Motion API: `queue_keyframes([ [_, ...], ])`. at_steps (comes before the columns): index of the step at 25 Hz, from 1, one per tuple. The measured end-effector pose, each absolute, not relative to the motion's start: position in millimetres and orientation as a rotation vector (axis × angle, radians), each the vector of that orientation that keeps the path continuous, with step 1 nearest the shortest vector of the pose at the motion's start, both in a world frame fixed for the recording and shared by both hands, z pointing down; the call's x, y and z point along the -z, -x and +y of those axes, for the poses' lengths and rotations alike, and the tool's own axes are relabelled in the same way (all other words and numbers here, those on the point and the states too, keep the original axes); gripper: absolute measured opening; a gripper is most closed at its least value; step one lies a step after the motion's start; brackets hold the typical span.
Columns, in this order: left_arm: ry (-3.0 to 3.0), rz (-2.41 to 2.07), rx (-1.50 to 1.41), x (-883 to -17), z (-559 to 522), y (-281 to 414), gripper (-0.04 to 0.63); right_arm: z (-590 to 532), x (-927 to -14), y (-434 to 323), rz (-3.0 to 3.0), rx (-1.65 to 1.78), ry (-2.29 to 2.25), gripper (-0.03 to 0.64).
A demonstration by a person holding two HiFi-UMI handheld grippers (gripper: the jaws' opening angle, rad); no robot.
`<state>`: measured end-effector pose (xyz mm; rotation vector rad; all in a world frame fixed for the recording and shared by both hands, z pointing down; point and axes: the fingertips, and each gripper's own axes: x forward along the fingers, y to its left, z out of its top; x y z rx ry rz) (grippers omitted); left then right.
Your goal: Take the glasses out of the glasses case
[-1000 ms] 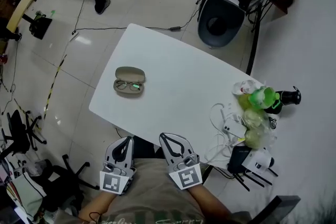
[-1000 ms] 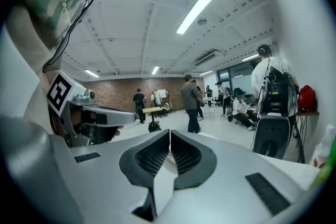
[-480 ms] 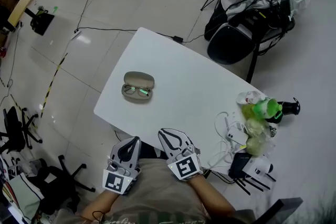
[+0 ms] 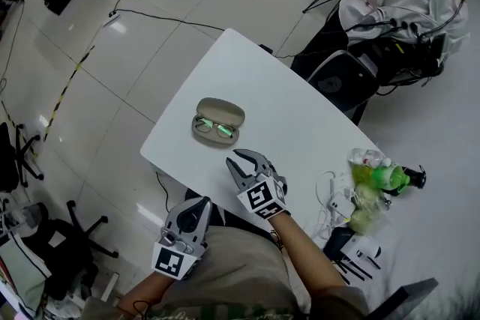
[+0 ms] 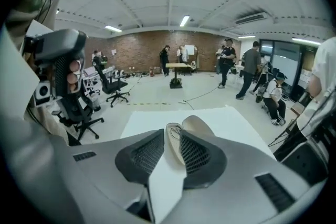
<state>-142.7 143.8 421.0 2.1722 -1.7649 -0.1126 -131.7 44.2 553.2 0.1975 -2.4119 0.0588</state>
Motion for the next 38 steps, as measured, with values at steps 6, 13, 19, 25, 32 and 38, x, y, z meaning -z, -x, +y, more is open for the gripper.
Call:
queue_keyframes([
  [6,-2.065,-1.786,0.142,-440.6,150.4,171.1,0.008,1.0,-617.1,182.0,-2.260,0.098,-0.065,0.074],
  [13,-2.032,-1.778,0.153,-458.5,151.1,178.3,0.008,-6.9,-677.3,201.1,-2.128,0.181,0.094,0.074],
  [19,-1.977,-1.751,0.173,-468.4,154.5,195.7,0.008,-12.0,-700.0,211.8,-2.060,0.150,0.066,0.074],
  [25,-1.999,-1.723,0.182,-465.0,149.8,208.5,0.008,-4.6,-705.1,215.7,-2.017,0.153,0.116,0.037],
  [32,-2.051,-1.677,0.179,-459.4,140.6,206.5,0.008,-7.9,-706.8,212.9,-1.996,0.088,0.071,0.037],
  [38,-2.062,-1.626,0.200,-461.2,134.2,198.6,0.008,-10.0,-706.4,211.9,-2.002,0.043,0.060,0.037],
])
